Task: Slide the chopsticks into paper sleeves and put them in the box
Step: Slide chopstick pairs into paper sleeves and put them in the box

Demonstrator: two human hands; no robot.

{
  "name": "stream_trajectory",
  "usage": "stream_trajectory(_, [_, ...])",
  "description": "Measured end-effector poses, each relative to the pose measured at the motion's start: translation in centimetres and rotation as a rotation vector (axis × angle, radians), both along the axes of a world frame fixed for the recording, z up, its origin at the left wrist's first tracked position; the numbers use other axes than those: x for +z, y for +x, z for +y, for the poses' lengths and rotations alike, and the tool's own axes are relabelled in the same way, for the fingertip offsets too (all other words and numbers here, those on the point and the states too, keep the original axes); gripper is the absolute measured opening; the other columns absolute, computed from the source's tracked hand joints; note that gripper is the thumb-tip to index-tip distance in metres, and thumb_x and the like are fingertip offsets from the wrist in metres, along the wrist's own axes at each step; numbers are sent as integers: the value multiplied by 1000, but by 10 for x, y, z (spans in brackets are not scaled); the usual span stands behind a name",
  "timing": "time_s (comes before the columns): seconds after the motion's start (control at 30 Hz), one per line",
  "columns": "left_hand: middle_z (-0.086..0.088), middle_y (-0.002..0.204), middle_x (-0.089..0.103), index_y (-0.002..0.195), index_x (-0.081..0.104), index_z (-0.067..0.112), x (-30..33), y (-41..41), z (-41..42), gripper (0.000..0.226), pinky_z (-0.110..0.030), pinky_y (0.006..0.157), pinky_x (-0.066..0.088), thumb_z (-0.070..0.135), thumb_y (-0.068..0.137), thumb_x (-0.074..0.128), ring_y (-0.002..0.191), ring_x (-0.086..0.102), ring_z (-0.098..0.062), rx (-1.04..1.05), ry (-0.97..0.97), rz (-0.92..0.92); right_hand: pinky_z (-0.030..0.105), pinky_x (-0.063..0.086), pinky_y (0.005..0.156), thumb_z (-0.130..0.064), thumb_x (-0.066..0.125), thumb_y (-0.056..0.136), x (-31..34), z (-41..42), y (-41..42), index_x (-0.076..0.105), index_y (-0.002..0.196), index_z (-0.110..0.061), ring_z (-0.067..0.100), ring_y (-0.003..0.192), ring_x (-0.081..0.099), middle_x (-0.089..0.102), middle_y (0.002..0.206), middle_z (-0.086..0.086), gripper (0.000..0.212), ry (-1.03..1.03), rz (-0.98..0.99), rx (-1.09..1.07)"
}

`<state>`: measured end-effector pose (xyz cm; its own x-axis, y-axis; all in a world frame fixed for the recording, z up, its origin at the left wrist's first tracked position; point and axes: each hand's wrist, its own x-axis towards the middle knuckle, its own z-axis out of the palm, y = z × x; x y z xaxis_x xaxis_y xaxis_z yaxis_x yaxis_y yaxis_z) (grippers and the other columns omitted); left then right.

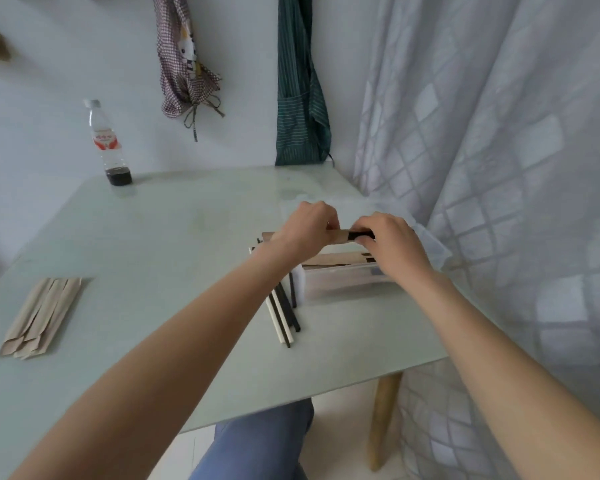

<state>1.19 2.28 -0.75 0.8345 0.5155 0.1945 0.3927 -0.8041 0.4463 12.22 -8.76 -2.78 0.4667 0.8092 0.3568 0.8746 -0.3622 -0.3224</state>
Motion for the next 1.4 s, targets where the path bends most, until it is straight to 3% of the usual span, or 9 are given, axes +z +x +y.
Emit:
stream_trajectory(0.13, [-12,85,66,89,68,1,-9,38,-9,31,-35,72,48,32,87,65,77,57,-23,-19,-42,20,35,48,69,-5,52,89,-7,0,33,69,98,-21,27,88,59,63,95,3,26,-113,-39,-112])
stream_trajectory(0.27, [-13,99,67,96,67,4,-26,57,-12,16,-33,75,48,14,89,57,94,60,-28,-18,-43,116,31,45,60,4,50,82,-18,7,51,71,92,-21,27,79,61,66,87,6,34,-274,11,-164])
stream_trajectory(0.57, [-9,106,66,100,69,17,-43,47,10,27,-41,82,55,3,87,50,94,63,-28,39,-33,202,39,55,82,5,58,82,-24,20,59,73,95,-17,27,89,64,69,99,8,30,-360,133,-132])
stream_trajectory(0.73, [-8,113,65,108,66,11,-45,33,15,32,-37,91,50,-2,87,47,106,60,-23,10,-68,103,37,49,92,-9,54,91,-21,26,37,70,108,-12,25,102,62,67,112,7,24,-255,260,-64])
stream_trajectory(0.93, [-7,120,57,113,61,12,-45,-23,36,43,-37,90,48,-8,87,33,108,57,-25,209,-15,-121,30,43,91,-8,42,96,-20,34,-15,57,125,-14,20,118,48,50,127,5,33,1,101,-38])
stream_trajectory(1.1, [-10,134,49,131,49,10,-77,-73,49,55,-39,99,41,-11,84,30,123,47,-28,196,15,109,29,45,90,-1,44,92,-26,37,-87,63,116,-6,22,108,54,60,113,8,31,193,-61,184])
stream_trajectory(1.2, [-8,149,35,145,32,14,-100,-93,49,68,-37,108,32,-12,82,29,135,35,-26,66,-3,264,42,52,81,3,46,85,-46,44,-115,66,105,-4,29,99,58,64,102,13,29,75,-151,243])
stream_trajectory(1.3, [5,158,17,150,22,23,-112,-106,50,73,-38,113,26,-8,84,28,143,23,-19,-16,47,344,38,49,82,1,42,91,-62,49,-130,60,118,-6,31,107,57,59,115,13,33,-245,-88,124])
stream_trajectory(1.4, [7,159,9,151,15,21,-110,-115,49,68,-32,117,17,-4,89,26,146,11,-12,-20,132,376,38,47,82,-8,45,94,-76,48,-137,61,114,0,34,109,56,56,117,16,27,-371,-66,55])
